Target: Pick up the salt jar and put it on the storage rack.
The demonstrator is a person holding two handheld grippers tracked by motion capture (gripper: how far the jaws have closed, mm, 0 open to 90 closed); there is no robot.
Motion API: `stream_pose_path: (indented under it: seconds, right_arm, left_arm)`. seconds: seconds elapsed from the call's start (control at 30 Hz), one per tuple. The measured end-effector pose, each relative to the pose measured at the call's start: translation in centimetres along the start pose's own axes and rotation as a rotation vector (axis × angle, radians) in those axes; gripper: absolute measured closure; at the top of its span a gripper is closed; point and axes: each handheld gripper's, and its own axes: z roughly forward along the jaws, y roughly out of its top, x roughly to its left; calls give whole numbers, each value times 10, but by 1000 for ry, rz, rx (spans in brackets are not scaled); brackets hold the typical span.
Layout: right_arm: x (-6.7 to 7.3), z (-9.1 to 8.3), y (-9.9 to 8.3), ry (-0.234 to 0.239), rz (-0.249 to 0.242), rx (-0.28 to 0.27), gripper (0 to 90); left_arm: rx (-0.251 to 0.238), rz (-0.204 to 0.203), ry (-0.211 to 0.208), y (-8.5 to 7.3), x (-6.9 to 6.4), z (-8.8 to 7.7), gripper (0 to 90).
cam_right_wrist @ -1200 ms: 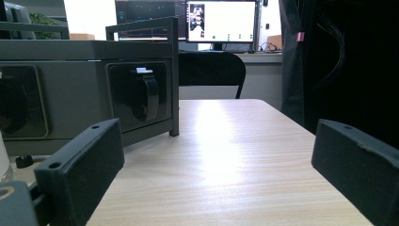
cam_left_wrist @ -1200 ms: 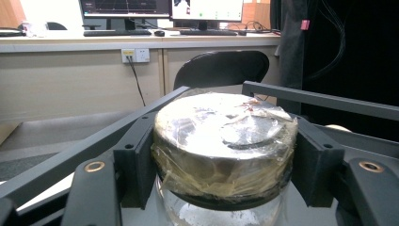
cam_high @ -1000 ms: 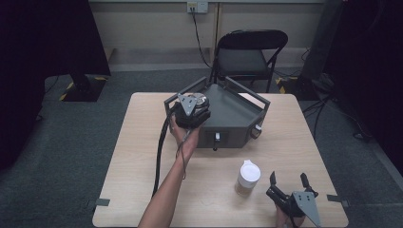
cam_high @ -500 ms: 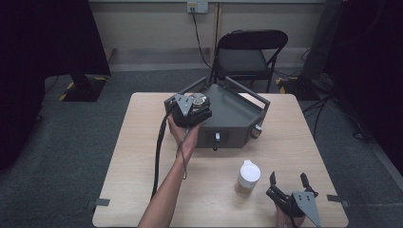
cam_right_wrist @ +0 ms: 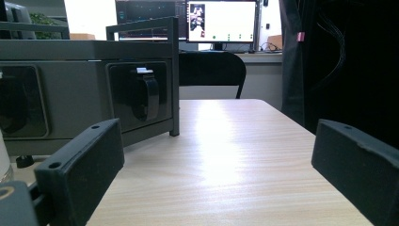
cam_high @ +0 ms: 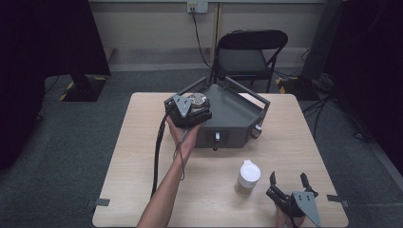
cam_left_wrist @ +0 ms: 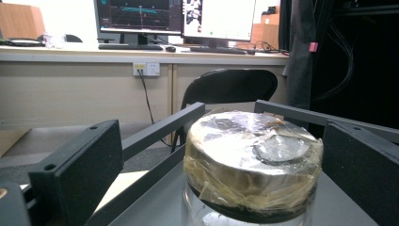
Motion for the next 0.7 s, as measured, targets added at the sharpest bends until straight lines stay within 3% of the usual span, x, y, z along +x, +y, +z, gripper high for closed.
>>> stream_pose_path:
  seconds: [0.13,0.53,0.7]
  right_arm:
    - [0,0,0,1,-1,-1,14]
    - [0,0,0,0,0,0,14]
    - [0,0,0,0,-1,1,14]
  left_arm:
    - [-15,15,5,-1,-1,-2,0]
    - [-2,-10,-9,1,5,-10,0]
    - [-26,14,-25,-1,4,-22,0]
